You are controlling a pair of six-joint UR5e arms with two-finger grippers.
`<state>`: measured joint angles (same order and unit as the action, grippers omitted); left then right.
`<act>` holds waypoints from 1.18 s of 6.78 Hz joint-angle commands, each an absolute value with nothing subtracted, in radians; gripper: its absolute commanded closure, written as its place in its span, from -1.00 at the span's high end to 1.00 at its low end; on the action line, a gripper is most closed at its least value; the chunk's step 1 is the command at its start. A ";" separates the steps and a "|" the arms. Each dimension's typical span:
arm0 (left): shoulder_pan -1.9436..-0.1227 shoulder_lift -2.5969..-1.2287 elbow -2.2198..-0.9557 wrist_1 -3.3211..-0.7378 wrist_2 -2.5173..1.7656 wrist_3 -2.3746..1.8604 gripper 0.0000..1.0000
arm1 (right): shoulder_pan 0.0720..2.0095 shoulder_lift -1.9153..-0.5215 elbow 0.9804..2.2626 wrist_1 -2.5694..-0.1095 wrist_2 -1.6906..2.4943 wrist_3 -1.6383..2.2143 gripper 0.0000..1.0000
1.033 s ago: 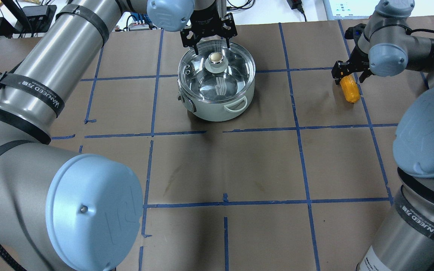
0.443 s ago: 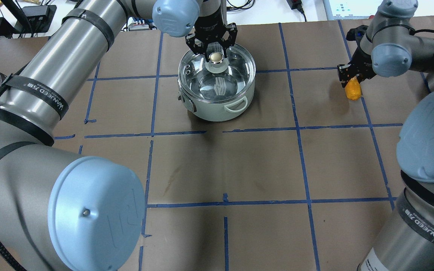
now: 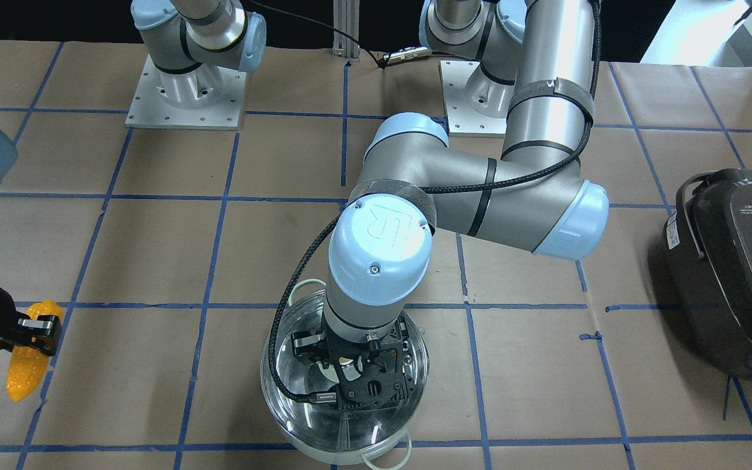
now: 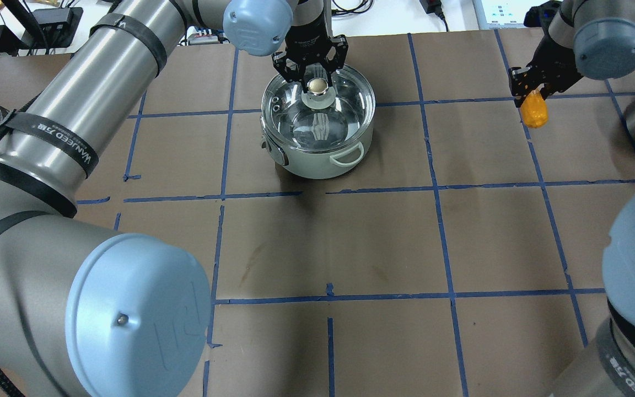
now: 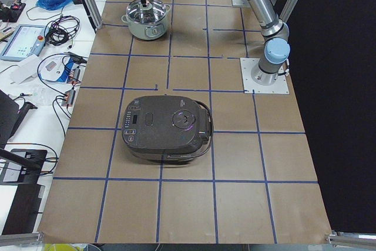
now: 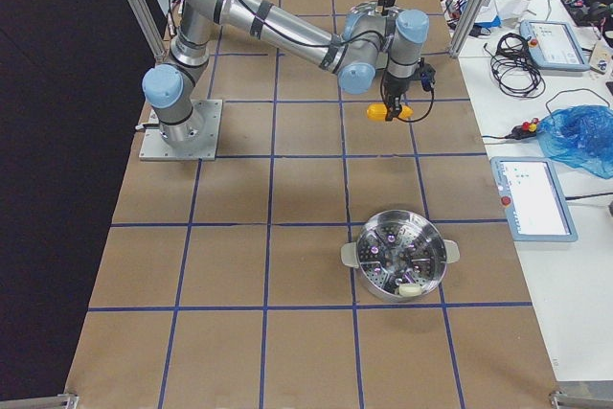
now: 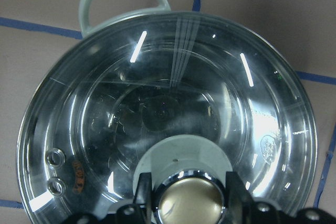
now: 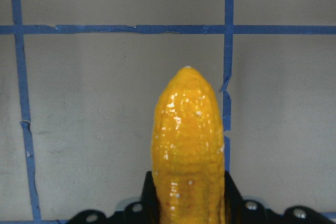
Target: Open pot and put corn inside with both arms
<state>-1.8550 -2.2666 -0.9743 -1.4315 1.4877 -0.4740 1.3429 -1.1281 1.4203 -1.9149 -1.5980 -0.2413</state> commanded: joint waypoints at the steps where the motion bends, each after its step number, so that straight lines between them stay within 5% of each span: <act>1: -1.855 -2.200 -0.968 -1.498 1.493 -0.471 -0.96 | 1.528 -1.140 1.326 -1.896 -1.629 -0.088 -0.86; 4: -1.751 -2.119 -0.953 -1.638 1.503 -0.301 -0.96 | 1.645 -1.088 1.266 -1.899 -1.632 0.064 -0.86; 8: -1.524 -2.109 -0.995 -1.648 1.508 -0.033 -0.96 | 1.897 -0.850 1.026 -1.910 -1.631 0.377 -0.85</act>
<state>-1.5785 -2.1069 -0.9795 -1.6477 1.5067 -0.0939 1.8488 -0.8979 1.0630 -1.9079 -1.6378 0.3282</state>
